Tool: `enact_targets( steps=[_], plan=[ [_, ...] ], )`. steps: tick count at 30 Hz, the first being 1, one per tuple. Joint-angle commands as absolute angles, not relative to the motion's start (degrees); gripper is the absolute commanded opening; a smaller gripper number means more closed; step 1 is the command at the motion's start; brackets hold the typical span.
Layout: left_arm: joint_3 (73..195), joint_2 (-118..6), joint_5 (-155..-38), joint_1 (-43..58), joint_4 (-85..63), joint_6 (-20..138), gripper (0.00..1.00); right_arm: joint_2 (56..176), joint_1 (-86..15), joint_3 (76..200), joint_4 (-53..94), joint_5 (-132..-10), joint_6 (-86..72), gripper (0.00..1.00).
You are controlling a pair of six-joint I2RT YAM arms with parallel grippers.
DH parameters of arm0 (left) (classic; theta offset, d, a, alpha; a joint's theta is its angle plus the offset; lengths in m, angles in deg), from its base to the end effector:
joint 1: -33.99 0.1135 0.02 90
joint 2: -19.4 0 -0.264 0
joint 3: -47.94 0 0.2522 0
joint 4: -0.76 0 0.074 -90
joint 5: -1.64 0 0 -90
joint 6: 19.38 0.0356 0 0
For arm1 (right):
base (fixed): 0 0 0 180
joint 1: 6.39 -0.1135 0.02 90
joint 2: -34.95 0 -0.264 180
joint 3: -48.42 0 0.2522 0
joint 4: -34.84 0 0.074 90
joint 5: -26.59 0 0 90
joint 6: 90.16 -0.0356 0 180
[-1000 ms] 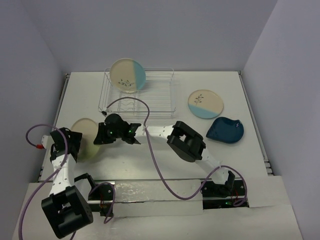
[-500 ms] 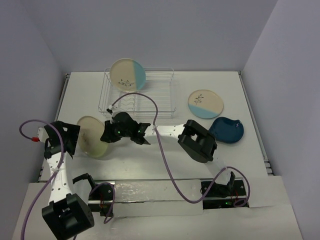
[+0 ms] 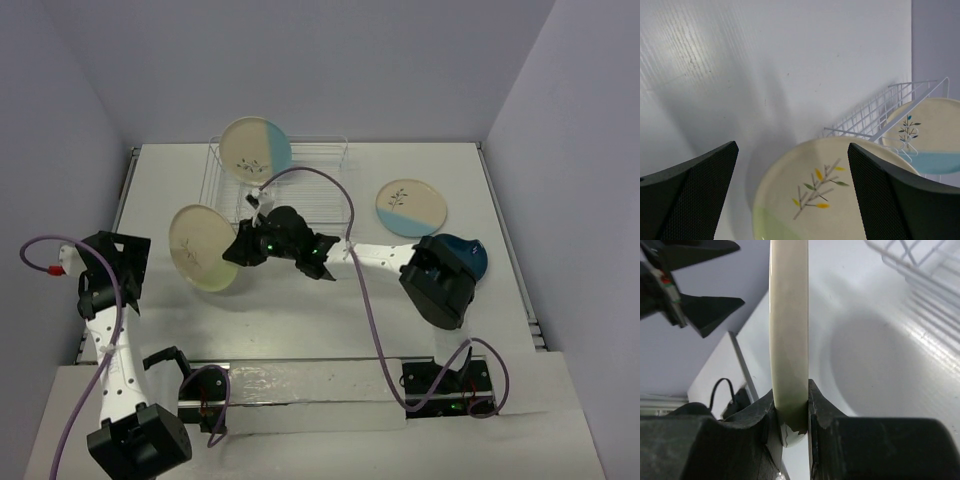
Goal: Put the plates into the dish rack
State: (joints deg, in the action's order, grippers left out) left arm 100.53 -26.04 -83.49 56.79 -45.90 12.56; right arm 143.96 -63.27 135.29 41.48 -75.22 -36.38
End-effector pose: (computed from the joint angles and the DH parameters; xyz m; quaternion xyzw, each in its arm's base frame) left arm 0.1550 0.0685 0.2633 -0.5998 0.6761 -0.0924 0.4177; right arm 0.2368 0.3763 0.2390 -0.2032 0.7678 0.4934 0.3546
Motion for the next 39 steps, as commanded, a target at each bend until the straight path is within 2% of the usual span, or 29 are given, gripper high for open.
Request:
enact_targets(
  steps=[1,8,16,19,25,30,39],
  plan=[
    [104.6,-25.1,-82.4,56.7,-46.7,12.0,0.99,133.9,-60.9,136.2,54.8,-81.2,-31.5,0.00],
    [105.5,-26.0,-81.7,56.6,-45.4,12.1,0.99,128.8,-55.9,143.4,41.2,-87.8,-12.1,0.00],
    [105.0,-28.1,-83.8,56.7,-39.4,14.0,0.99,134.0,-44.5,163.7,19.9,-96.9,21.8,0.00],
    [104.8,-28.8,-83.7,56.7,-38.1,14.3,0.99,137.9,-42.7,170.3,13.1,-96.9,27.0,0.00],
    [104.6,-32.4,-83.8,56.7,-34.8,14.2,0.99,149.4,-38.9,189.0,5.7,-97.8,30.8,0.00],
    [105.7,-36.6,-83.5,56.6,-33.4,14.2,0.99,156.4,-38.7,198.0,5.0,-95.8,32.5,0.00],
    [107.9,-43.4,-84.9,56.7,-30.9,14.7,0.99,163.0,-38.5,201.3,11.4,-96.6,33.5,0.00]
  ],
)
